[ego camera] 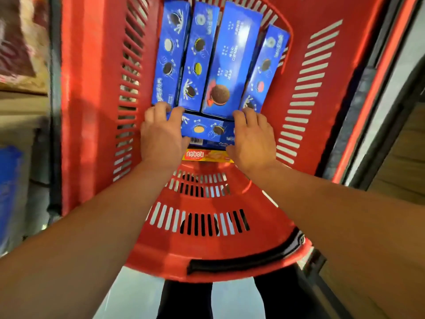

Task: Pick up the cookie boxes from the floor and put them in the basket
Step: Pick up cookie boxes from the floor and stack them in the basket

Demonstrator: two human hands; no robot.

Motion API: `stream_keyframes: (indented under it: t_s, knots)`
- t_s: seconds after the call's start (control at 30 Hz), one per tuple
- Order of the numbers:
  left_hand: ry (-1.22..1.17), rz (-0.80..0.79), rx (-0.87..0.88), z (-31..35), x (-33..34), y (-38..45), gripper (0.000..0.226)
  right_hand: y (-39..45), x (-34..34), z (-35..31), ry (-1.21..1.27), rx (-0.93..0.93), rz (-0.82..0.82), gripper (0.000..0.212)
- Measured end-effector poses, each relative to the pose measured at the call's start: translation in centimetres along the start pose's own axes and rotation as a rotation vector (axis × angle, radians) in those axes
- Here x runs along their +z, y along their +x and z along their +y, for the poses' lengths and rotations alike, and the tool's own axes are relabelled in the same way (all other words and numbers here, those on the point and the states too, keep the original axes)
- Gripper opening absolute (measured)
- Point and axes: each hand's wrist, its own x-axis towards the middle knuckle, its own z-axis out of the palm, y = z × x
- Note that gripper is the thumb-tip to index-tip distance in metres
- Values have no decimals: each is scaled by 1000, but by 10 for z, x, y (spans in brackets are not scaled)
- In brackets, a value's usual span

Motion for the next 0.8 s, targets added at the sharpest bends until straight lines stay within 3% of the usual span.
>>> stream_keyframes:
  t_s: [0.17,0.27,0.57,0.8]
  knots:
    - [-82,-49,26,23,-63,-36,60,-58,-59,-19,100,-8,-108,75]
    - [-118,-167,75,45,-118,-65,62,-106,-109,-28,178,9,-144,82]
    - [-19,-336,355,135,-294,-168,70,-276,-260,-34,320,170,11,86]
    - [-52,-314,529,199,-337,-255,77,-415,-278,-28,329,320,141,87]
